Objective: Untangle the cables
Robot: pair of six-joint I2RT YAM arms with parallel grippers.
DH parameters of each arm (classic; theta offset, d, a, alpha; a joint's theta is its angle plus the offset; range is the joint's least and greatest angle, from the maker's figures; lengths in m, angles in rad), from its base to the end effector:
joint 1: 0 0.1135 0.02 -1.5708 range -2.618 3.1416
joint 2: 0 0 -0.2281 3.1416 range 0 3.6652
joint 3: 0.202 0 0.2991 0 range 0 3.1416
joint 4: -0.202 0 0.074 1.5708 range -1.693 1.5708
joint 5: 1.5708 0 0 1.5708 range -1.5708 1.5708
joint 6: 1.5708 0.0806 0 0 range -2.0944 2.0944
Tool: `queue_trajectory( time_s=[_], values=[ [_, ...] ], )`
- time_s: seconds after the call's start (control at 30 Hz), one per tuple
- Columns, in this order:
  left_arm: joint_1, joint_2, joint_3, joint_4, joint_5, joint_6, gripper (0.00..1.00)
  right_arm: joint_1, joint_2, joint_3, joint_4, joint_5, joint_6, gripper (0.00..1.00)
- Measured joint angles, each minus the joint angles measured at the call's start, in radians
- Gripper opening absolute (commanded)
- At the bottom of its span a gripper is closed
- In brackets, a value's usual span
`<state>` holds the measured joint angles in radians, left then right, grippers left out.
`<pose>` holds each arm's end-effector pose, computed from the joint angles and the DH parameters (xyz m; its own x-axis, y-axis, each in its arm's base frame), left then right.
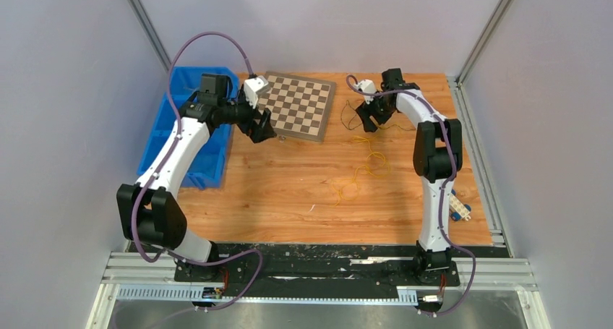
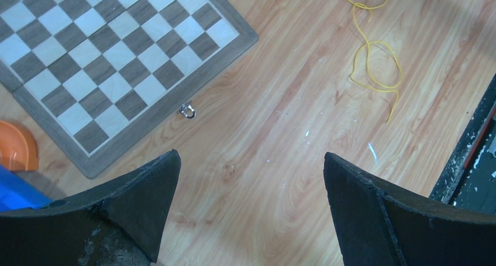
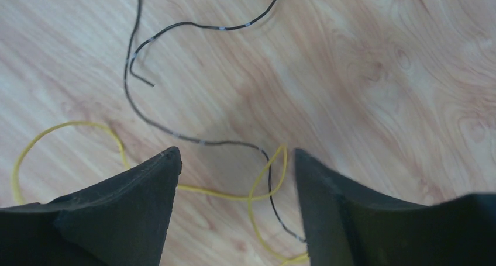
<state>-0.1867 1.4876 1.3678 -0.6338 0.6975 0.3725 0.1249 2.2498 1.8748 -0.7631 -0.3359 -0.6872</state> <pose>0.3816 -0.1248 0.2725 -0.4070 0.3608 -0.8392 0.8059 0.5743 -0.1440 0.5135 0.0912 0.1033 -0.5347 -0.6708 -0.5140 -0.7683 0.6391 -0.0347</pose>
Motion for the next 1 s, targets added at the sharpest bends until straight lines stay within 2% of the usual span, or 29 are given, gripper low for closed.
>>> queue_trajectory(
  time_s=[0.07,0.17,0.2,0.43,0.7,0.83,1.0],
  values=[
    [0.018,0.018,0.009,-0.004,0.006,-0.008,1.0,0.004,0.041,0.026,0.002,0.004,-0.018,0.41],
    [0.061,0.039,0.023,-0.008,0.026,-0.029,1.0,0.011,0.084,0.058,-0.001,0.005,-0.035,0.03],
    [0.076,0.042,0.026,-0.011,0.032,-0.034,1.0,0.013,0.09,0.071,-0.002,0.003,-0.034,0.0],
    [0.148,0.038,0.052,-0.005,0.078,-0.053,1.0,0.017,0.048,0.122,-0.005,-0.029,-0.019,0.0],
    [0.152,-0.028,0.035,0.082,0.111,-0.054,1.0,0.017,-0.18,0.218,-0.001,-0.13,0.072,0.0],
    [0.152,-0.047,0.035,0.164,0.157,-0.097,1.0,0.017,-0.273,0.31,0.005,-0.212,0.157,0.0],
    [0.137,-0.048,0.035,0.298,0.215,-0.147,1.0,0.023,-0.316,0.399,0.065,-0.34,0.283,0.0]
  ],
)
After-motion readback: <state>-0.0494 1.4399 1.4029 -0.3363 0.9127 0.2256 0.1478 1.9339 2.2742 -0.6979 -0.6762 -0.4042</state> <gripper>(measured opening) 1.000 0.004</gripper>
